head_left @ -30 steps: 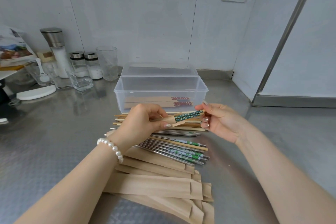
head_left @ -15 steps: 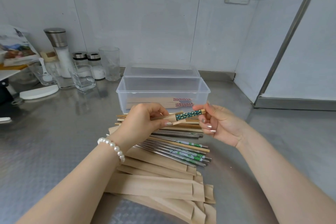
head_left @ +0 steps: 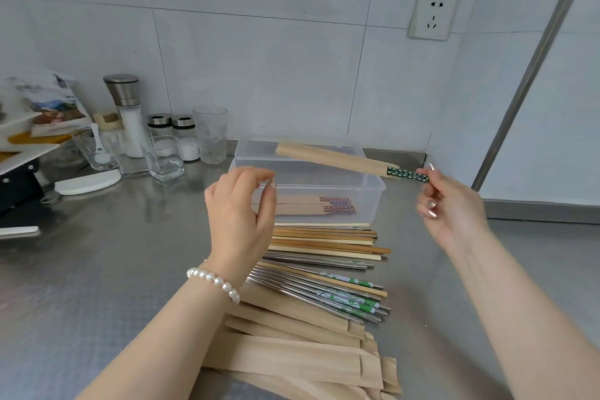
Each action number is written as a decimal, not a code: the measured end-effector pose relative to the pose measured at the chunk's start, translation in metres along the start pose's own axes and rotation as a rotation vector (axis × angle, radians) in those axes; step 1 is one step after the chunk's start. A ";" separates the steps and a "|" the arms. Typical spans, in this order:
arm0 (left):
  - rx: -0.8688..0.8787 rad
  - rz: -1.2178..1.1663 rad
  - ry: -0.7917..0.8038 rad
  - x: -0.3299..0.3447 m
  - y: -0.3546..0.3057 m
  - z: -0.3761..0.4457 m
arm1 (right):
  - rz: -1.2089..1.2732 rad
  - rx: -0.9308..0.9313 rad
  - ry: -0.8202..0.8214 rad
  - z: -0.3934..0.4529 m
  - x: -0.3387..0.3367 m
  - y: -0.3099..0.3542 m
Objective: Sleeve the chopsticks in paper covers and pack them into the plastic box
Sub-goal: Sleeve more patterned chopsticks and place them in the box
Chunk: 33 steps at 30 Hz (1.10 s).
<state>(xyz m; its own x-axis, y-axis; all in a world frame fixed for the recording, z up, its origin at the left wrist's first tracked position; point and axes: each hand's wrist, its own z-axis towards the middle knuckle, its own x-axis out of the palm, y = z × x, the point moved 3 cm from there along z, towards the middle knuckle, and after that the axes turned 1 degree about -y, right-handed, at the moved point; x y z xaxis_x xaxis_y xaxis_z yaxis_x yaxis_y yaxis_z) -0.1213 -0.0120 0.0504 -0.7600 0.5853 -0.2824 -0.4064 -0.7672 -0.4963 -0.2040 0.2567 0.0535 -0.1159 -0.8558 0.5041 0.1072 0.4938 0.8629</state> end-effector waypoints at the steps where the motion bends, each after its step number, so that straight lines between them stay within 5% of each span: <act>1: -0.018 0.001 0.031 0.002 0.002 -0.001 | -0.011 0.015 -0.016 0.006 0.002 0.003; 14: -0.046 0.070 0.347 0.017 0.009 -0.009 | -0.883 0.293 0.111 0.045 0.074 -0.003; 21: -0.033 0.058 0.352 0.016 0.008 -0.007 | -1.726 -0.087 0.165 0.039 0.094 -0.013; 26: -0.037 0.056 0.364 0.018 0.008 -0.007 | -1.829 -0.154 0.217 0.034 0.098 -0.023; 33: -0.044 0.050 0.424 0.018 0.008 -0.009 | -1.492 -0.309 0.124 0.021 0.085 -0.001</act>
<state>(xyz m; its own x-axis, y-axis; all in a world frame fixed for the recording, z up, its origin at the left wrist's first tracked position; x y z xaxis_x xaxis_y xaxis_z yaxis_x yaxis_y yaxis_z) -0.1332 -0.0051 0.0344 -0.4985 0.6107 -0.6152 -0.3456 -0.7909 -0.5051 -0.2349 0.1862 0.0963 -0.2221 -0.5420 -0.8105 0.1684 -0.8401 0.5157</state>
